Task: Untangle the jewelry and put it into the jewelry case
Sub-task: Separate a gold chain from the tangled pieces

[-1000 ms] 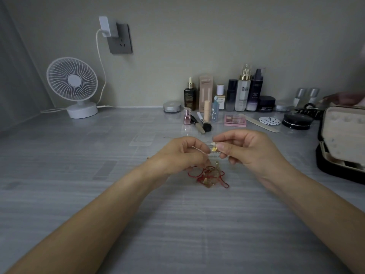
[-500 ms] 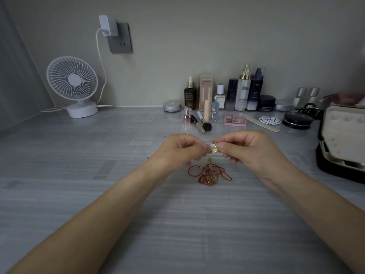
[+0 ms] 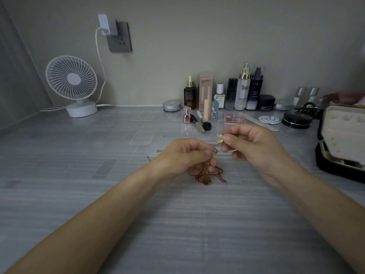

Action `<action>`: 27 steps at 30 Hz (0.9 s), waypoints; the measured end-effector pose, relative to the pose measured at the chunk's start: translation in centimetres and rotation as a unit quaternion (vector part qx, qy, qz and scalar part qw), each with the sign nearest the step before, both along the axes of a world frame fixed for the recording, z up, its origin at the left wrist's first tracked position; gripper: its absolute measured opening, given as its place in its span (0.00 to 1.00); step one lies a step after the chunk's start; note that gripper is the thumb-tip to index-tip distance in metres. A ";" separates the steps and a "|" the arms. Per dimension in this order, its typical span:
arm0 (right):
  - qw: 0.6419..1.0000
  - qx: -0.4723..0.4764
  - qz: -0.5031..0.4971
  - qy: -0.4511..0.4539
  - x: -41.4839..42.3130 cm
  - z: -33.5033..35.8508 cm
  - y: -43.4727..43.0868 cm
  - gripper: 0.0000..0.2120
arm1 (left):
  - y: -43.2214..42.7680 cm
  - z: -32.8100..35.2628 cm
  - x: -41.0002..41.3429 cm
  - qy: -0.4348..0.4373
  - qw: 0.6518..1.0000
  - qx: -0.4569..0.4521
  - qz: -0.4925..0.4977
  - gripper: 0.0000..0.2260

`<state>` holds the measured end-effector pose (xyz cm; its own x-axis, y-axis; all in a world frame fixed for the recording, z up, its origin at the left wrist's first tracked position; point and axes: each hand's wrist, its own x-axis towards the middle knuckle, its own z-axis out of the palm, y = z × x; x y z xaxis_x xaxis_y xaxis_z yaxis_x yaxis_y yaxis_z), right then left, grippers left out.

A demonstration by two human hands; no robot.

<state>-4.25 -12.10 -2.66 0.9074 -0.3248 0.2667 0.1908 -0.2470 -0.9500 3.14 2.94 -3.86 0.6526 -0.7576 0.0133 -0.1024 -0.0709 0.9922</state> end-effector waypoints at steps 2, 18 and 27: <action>1.000 0.022 0.004 0.006 0.0 0.0 0.0 0.06 | 0.0 -0.1 0.2 -0.007 1.000 0.013 -0.007 0.05; 1.000 0.007 -0.015 0.016 0.2 0.0 -0.3 0.06 | 0.1 0.0 0.3 -0.011 0.999 0.024 0.029 0.05; 0.997 0.062 -0.040 -0.014 0.2 0.2 -0.7 0.07 | 0.4 -0.1 0.4 -0.036 0.996 0.078 -0.001 0.06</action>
